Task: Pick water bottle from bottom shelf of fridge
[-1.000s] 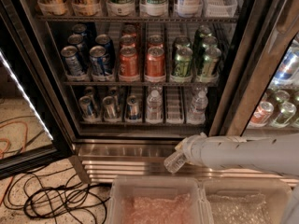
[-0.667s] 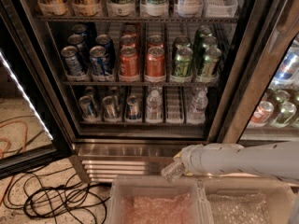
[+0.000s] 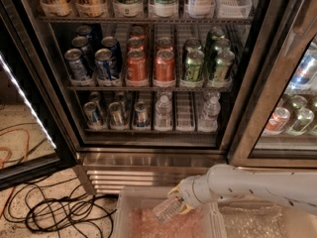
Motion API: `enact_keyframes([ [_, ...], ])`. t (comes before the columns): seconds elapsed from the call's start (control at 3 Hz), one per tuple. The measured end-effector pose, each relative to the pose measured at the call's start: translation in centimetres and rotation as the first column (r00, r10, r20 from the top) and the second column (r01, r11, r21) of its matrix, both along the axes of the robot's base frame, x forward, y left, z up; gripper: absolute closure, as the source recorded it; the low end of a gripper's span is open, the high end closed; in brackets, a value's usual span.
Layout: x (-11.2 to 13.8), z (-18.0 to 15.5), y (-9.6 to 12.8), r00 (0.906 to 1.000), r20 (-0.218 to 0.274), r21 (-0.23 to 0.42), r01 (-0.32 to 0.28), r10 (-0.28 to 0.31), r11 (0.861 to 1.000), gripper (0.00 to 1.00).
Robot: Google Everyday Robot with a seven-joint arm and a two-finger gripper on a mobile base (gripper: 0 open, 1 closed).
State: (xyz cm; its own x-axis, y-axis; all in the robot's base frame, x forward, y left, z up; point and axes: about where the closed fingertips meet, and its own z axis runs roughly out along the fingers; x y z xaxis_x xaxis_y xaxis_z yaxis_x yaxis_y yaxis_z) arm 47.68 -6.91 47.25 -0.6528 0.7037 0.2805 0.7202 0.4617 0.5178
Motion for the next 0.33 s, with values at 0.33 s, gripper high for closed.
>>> enact_keyframes([
  [0.33, 0.00, 0.00, 0.00, 1.0000, 0.000, 0.000, 0.000, 0.000, 1.000, 1.00],
])
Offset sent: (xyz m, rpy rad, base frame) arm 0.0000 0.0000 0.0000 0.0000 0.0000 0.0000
